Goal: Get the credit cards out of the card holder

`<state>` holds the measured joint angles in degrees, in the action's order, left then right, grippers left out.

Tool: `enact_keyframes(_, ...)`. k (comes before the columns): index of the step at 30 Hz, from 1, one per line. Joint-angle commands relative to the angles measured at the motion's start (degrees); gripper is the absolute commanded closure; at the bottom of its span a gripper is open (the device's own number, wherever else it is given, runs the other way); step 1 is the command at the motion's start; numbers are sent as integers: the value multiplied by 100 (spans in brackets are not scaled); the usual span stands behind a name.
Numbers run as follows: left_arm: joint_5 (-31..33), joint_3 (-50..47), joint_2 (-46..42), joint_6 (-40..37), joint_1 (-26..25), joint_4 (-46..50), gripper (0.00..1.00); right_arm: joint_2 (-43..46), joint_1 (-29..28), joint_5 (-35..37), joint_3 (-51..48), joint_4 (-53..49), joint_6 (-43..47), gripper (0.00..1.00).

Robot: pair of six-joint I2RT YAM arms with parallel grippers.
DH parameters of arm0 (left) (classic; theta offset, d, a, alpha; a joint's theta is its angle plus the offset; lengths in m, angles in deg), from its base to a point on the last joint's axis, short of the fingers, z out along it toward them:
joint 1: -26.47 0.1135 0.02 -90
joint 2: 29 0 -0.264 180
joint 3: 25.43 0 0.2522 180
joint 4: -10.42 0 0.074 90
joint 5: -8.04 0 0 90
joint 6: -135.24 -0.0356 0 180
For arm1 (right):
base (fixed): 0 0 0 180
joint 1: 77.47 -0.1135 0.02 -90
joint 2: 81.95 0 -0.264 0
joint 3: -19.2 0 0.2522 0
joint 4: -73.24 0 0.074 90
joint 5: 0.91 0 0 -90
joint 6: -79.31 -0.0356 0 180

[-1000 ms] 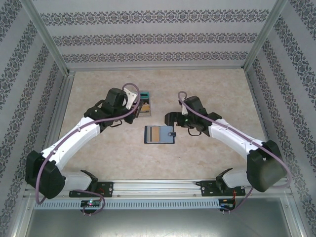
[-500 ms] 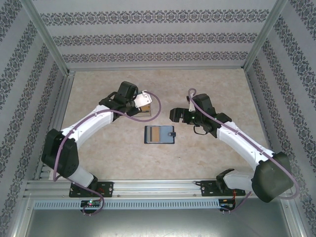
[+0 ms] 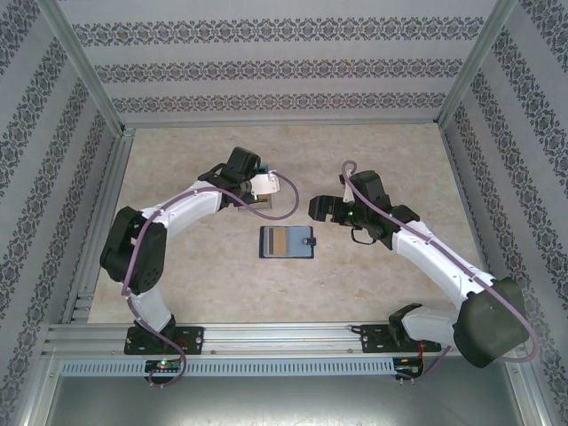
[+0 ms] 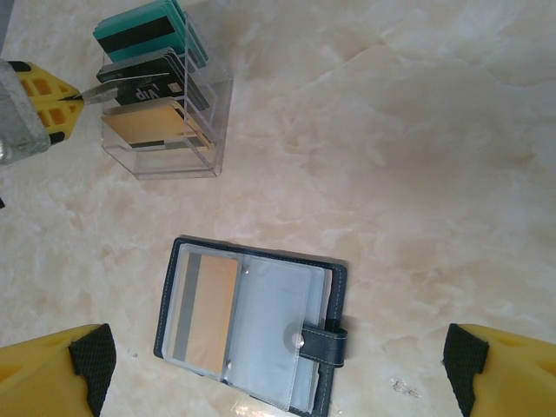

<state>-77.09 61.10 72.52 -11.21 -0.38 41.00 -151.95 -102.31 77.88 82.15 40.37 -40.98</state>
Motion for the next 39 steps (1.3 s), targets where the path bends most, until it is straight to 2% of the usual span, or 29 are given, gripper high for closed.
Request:
enact_keyframes(1,59,123,112,-174,131,-177,100,9,59,92,-23,-63,-92,2)
enact_keyframes(12,115,280,489,-100,179,-236,100,-137,67,39,21,-29,-90,2)
enact_keyframes(13,142,303,524,-82,174,-265,96,-139,67,39,21,-29,-96,2)
enact_keyframes(16,220,368,597,-13,184,-300,96,-136,67,39,5,-25,-94,2)
enact_keyframes(22,433,490,727,112,224,-435,83,-119,75,29,-31,-1,-127,2)
enact_keyframes(31,437,685,904,344,278,-364,80,-110,76,13,-32,-4,-127,2)
enact_keyframes(36,397,678,712,722,277,-380,79,-75,76,10,-75,-5,-144,2)
enact_keyframes(39,341,660,430,1233,305,-365,75,-93,71,-35,-119,7,-170,2)
